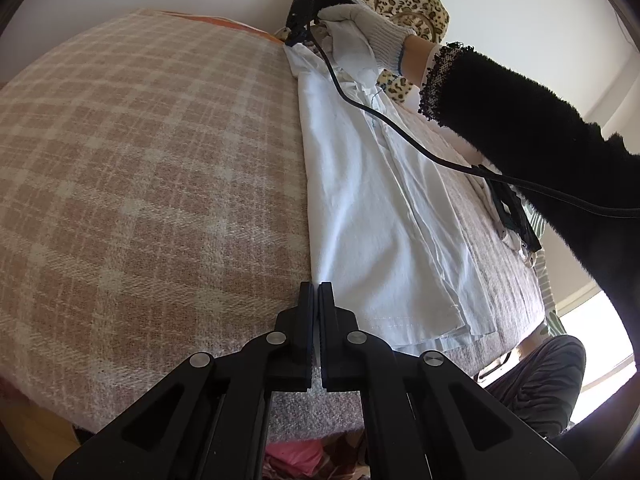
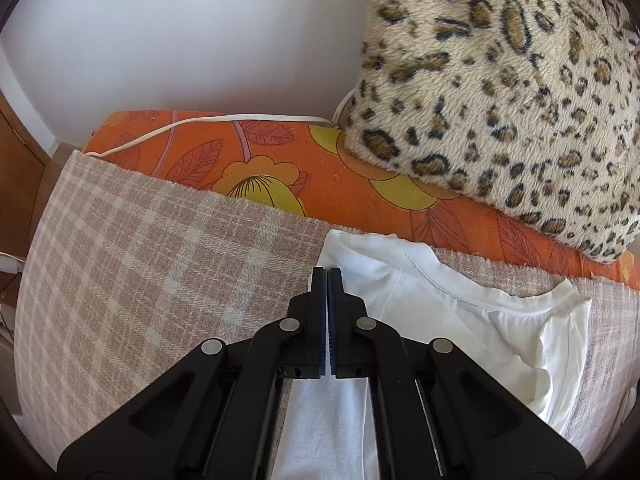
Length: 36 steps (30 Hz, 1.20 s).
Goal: Fold small clothes
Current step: 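Grasp the strip's collar end with the right gripper while the left gripper grasps the hem end, then open both grippers and move them to the hem end of the strip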
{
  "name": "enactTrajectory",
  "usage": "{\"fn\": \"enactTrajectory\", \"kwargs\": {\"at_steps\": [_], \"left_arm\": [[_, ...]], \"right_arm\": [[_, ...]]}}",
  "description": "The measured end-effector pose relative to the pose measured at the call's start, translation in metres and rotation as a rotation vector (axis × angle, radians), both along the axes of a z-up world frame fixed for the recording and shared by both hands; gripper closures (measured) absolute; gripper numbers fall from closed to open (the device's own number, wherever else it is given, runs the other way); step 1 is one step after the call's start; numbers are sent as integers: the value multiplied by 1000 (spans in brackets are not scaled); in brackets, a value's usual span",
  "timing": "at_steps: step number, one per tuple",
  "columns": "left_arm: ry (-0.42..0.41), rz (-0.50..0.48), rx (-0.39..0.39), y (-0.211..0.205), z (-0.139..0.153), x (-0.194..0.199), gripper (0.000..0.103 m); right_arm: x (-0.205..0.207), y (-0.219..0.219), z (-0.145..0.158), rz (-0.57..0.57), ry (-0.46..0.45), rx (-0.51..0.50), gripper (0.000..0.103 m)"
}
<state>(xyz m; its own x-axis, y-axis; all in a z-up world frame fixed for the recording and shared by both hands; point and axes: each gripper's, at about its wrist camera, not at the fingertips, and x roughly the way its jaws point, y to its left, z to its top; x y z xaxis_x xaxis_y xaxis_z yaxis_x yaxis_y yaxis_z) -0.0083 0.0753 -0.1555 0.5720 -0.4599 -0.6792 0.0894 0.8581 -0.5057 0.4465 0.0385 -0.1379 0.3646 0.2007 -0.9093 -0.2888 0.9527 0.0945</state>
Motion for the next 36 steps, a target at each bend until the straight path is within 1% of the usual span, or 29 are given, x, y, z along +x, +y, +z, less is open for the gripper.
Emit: {"fn": "enactTrajectory", "kwargs": {"at_steps": [2,3,4,5,6,8,11,12,13,14,15,17,18,21,22,23,25,26,27,28,29,30,31,32,33,35,36], "left_arm": [[4,2,-2,1,0,1,102],[6,3,-6,1,0,1,102],[8,5,-9,1,0,1,102],[9,5,-10,1,0,2,102],[9,4,-9,1,0,2,102],[8,4,-8,2,0,2,102],[8,5,-6,3,0,1,102],[8,4,-5,3,0,1,102],[7,4,-4,1,-1,1,102],[6,3,-4,1,-1,1,102],[5,3,-2,-1,0,1,102],[-1,-1,8,-3,0,0,102],[-6,-3,16,-5,0,0,102],[-12,-4,26,-8,0,-1,102],[-9,-2,21,-7,0,-1,102],[-7,-1,19,-7,0,-1,102],[-7,-3,23,-9,1,0,102],[-6,-5,23,-8,1,0,102],[-4,-4,21,-6,1,0,102],[1,-1,16,-5,1,0,102],[5,2,10,-4,1,0,102],[10,1,6,-3,2,0,102],[13,1,10,0,3,1,102],[11,6,15,1,4,0,101],[7,11,19,2,6,-1,98],[-5,14,18,5,10,-1,93],[-11,18,15,7,13,-2,93]], "right_arm": [[0,-2,8,-4,-2,-8,99],[1,-2,10,2,2,-16,91],[0,-2,14,19,7,-17,74],[0,1,16,42,7,-27,66],[-1,4,18,64,5,-43,61],[0,12,17,106,14,-68,61],[1,22,1,102,22,-156,61],[2,20,-3,91,30,-168,65],[4,20,-7,79,38,-175,73],[4,19,-11,70,48,-178,78],[4,18,-14,68,50,-181,90],[-1,20,-14,84,7,-193,98],[-1,18,-11,73,-5,-181,100],[7,-4,-2,-28,0,-50,100],[11,-8,-4,-31,26,-13,100],[12,-9,-6,-12,55,14,100],[11,-14,-4,5,62,28,99],[10,-18,-1,8,68,53,99],[8,-26,5,15,79,97,94],[7,-35,12,15,78,134,83],[3,-44,23,3,56,152,76],[-2,-53,35,-1,28,162,65],[-6,-61,47,3,9,168,61],[-7,-70,60,2,-5,175,61],[-12,-82,72,-2,-15,190,61],[-19,-105,95,-5,-44,224,61],[-26,-117,106,-16,-59,233,61]]}}
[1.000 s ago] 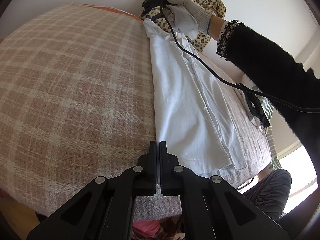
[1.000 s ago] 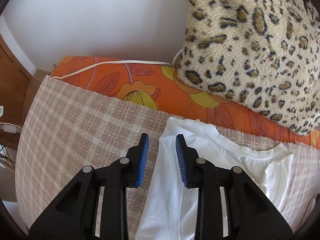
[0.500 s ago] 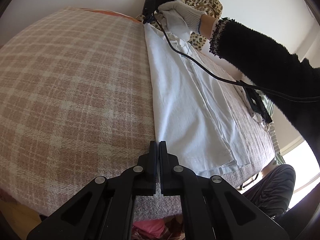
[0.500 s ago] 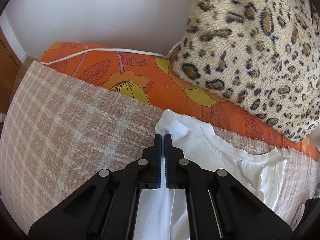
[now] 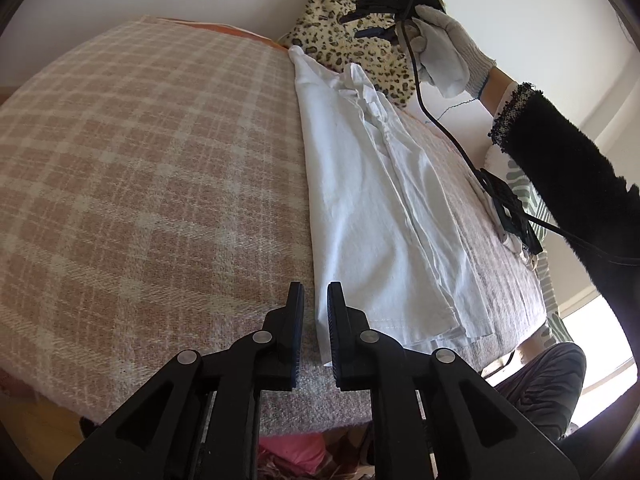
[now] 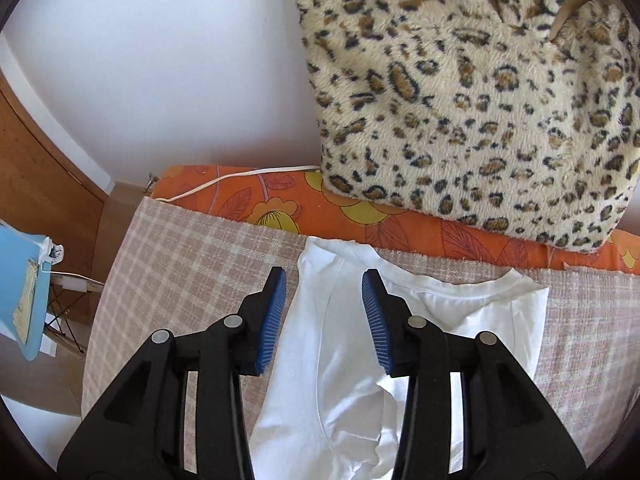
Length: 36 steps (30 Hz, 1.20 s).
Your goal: Fold small clothes
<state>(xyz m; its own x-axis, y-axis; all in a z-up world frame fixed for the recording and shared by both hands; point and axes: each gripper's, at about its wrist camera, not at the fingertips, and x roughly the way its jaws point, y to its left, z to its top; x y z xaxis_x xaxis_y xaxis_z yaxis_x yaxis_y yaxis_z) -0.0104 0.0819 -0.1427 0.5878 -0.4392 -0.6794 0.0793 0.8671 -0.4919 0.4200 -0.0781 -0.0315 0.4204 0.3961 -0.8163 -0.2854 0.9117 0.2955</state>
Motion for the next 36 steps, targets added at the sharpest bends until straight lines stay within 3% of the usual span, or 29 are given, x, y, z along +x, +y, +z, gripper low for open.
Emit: {"fn": "enactTrajectory", "kwargs": {"at_steps": [2,4,7,16,20,25,27,32,36], "left_arm": [[-7,-4,-10,2,5,0,92],[-18,-3,-25,4,11,1,80],[-52,-21,-15,0,25,0,80],[-119,-195,58,-42,55,2,78],[-82,-228,88,-45,52,12,71],[14,-179,75,-31,34,24,57],[54,-167,75,-25,24,24,57],[162,-163,-15,-13,-1,23,57],[173,-171,-37,-12,-4,19,57]], "right_arm": [[-24,-27,12,-17,-19,16,61],[-49,-55,20,-25,-28,17,61],[-98,-95,23,-40,-29,15,61],[-251,-176,-25,-40,74,63,61],[-307,-187,-52,-25,130,84,61],[-351,-193,-85,-14,200,129,61],[-364,-194,-96,-9,231,160,61],[-390,-190,-113,25,281,246,61],[-404,-186,-122,40,297,283,61]]}}
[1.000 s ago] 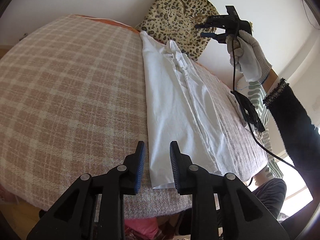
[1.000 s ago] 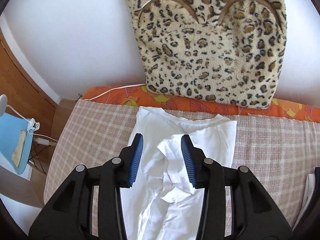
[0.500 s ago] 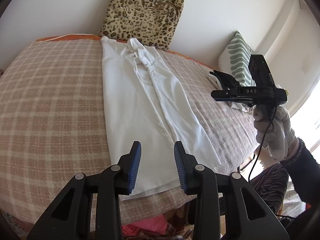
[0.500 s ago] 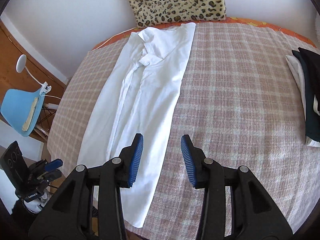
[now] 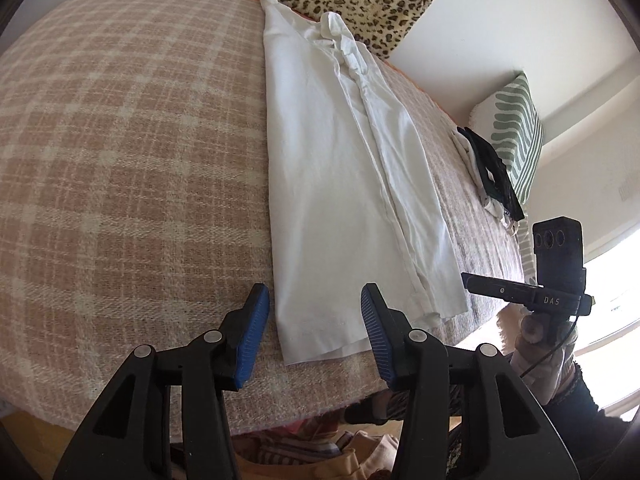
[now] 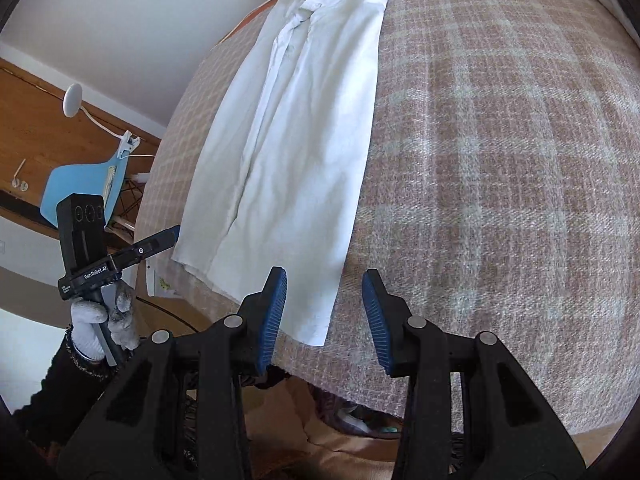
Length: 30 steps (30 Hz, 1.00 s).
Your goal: Fold small clothes
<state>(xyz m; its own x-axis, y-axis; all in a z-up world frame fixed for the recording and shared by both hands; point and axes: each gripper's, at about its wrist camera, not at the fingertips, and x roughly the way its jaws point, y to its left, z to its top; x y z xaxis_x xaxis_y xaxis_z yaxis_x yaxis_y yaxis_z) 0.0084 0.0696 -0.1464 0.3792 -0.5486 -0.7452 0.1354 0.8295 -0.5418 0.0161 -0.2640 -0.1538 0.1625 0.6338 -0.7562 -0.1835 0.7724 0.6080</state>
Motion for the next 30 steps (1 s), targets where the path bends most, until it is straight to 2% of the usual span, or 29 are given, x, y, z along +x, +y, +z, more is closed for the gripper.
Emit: {"fn": "enactTrajectory", "kwargs": {"at_steps": [3,4,5,6,7,10,13,15,17,21,23,25,28,30], "left_arm": [[-11,1,8,-2,0,-1,61],[-15,8,20,-4,0,0,68],[-14,11,29,-6,-1,2,74],[-16,10,42,-8,-2,4,86],[-21,2,59,-10,-3,4,96],[-53,-5,108,-11,-2,4,99],[-64,8,120,-6,-2,2,99],[-60,19,121,-1,-4,2,99],[-55,24,105,2,-4,2,99],[-54,39,60,8,-2,1,99],[-17,48,1,13,-3,1,95],[12,57,-40,15,-5,-1,76],[24,46,-57,13,-6,-4,72],[14,32,-40,10,-6,-5,72]], "right_arm": [[-3,1,-1,-11,-8,9,61],[-3,2,-1,-12,-7,11,63],[-4,3,-1,-10,-6,8,67],[-3,9,-4,-4,7,-5,85],[-4,12,-4,-8,10,-12,93],[-6,12,1,-27,22,2,98],[-15,8,7,-46,8,7,98],[-17,12,-3,-11,39,-8,98],[-19,18,-4,8,9,-40,98],[-14,9,-6,-27,55,-1,95],[-14,-3,-7,-45,59,11,92],[-17,-11,-7,-62,59,41,80],[-22,-17,-10,-73,64,101,65],[-24,-17,-15,-75,71,130,65]]}}
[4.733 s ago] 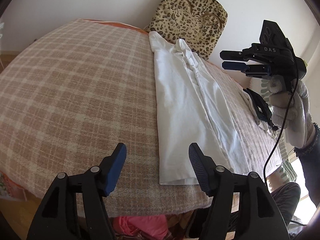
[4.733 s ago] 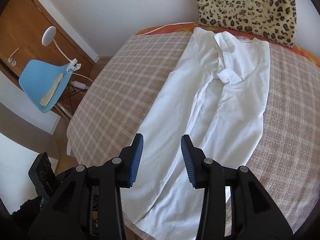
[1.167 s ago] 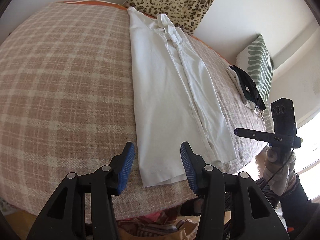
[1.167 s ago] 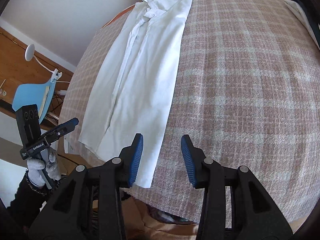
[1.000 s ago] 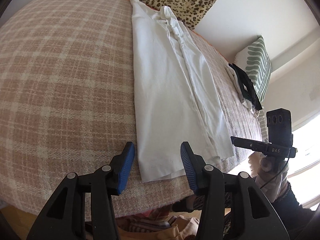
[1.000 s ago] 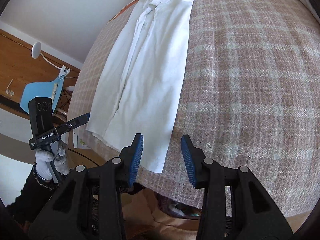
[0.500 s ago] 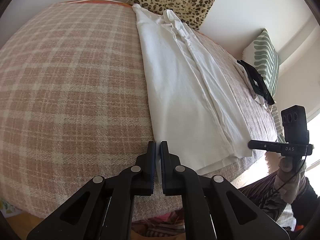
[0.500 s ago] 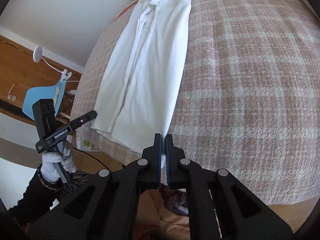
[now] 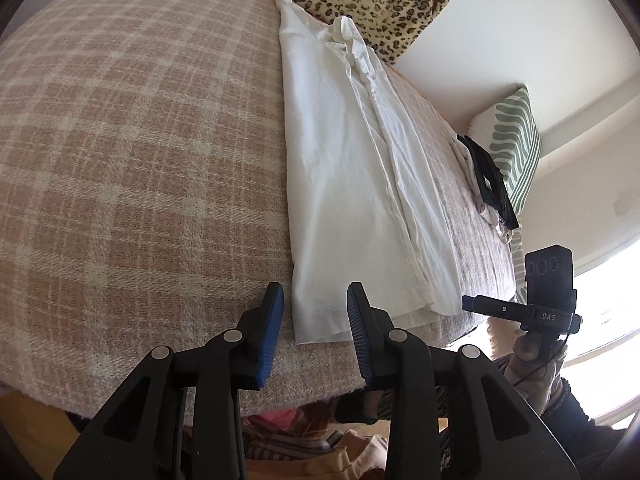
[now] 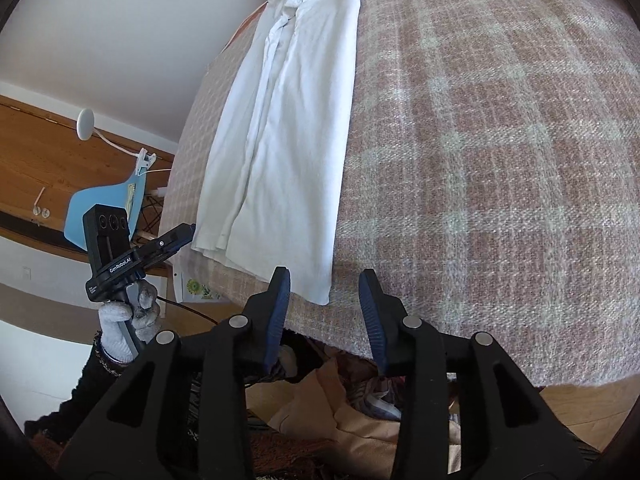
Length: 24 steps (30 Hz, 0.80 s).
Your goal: Fold small clothes
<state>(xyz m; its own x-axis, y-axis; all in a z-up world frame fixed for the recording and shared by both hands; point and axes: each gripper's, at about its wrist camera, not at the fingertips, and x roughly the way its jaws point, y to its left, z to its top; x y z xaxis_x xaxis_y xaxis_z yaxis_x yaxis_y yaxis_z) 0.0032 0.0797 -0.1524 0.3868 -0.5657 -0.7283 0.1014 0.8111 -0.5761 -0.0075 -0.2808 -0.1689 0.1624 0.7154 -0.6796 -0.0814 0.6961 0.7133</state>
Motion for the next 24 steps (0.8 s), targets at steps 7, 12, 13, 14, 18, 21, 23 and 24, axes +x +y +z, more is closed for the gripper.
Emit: {"fn": "enactTrajectory", "kwargs": {"at_steps": [7,12,13,14,18,21,23,24], "left_arm": [[-34,-29,69,-13,2,-2,92],[-47,-31,75,-9,1,-2,99],[-52,-20,72,-5,3,-2,99],[-51,-11,65,0,3,-2,99],[-45,-6,37,3,1,-5,99],[-16,-14,25,2,0,-5,94],[8,-16,-7,3,-1,-3,74],[8,-15,-26,1,0,-3,67]], "right_arm": [[5,22,-4,16,-8,60,65],[8,36,-2,20,-31,51,68],[8,38,-2,22,-39,39,73],[8,39,-1,27,-45,34,73],[8,35,-6,28,-28,59,74],[9,29,-9,29,-13,89,71],[10,28,-10,33,-14,94,71],[10,27,-10,35,-18,94,71]]}}
